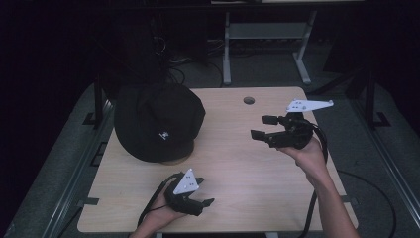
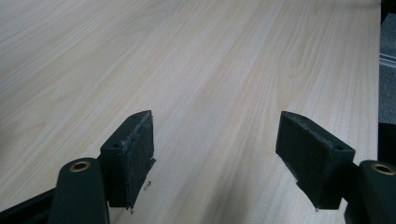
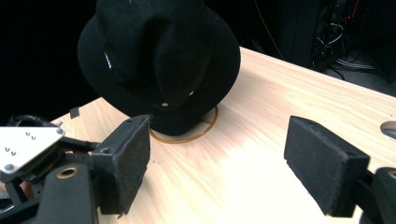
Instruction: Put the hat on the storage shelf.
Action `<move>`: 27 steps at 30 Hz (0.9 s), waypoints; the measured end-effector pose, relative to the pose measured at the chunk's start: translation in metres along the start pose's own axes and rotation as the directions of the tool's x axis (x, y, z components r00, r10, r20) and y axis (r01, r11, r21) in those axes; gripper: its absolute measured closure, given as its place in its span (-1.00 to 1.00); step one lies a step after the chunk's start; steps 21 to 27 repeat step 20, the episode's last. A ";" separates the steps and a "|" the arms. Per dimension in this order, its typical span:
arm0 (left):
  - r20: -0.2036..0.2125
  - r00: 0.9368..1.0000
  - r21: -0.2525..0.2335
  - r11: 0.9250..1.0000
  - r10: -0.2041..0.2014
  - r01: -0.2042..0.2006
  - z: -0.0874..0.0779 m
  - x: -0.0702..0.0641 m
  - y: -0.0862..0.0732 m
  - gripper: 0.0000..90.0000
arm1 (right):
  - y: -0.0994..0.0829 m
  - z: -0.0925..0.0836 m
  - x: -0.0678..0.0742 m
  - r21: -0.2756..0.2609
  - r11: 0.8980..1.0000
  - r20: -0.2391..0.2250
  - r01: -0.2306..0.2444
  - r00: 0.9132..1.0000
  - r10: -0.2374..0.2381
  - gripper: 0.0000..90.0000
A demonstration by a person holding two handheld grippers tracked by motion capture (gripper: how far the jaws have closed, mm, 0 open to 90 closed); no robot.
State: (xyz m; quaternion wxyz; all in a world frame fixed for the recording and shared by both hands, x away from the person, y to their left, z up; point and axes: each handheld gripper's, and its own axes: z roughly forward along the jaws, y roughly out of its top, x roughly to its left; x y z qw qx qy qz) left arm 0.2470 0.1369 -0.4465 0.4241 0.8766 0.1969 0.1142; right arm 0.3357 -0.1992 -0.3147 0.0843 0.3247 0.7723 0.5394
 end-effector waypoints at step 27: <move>0.009 1.000 0.000 1.000 0.005 -0.005 0.001 -0.004 0.001 -0.44 | -0.056 -0.023 0.004 0.004 0.999 0.015 -0.042 0.999 0.042 -0.56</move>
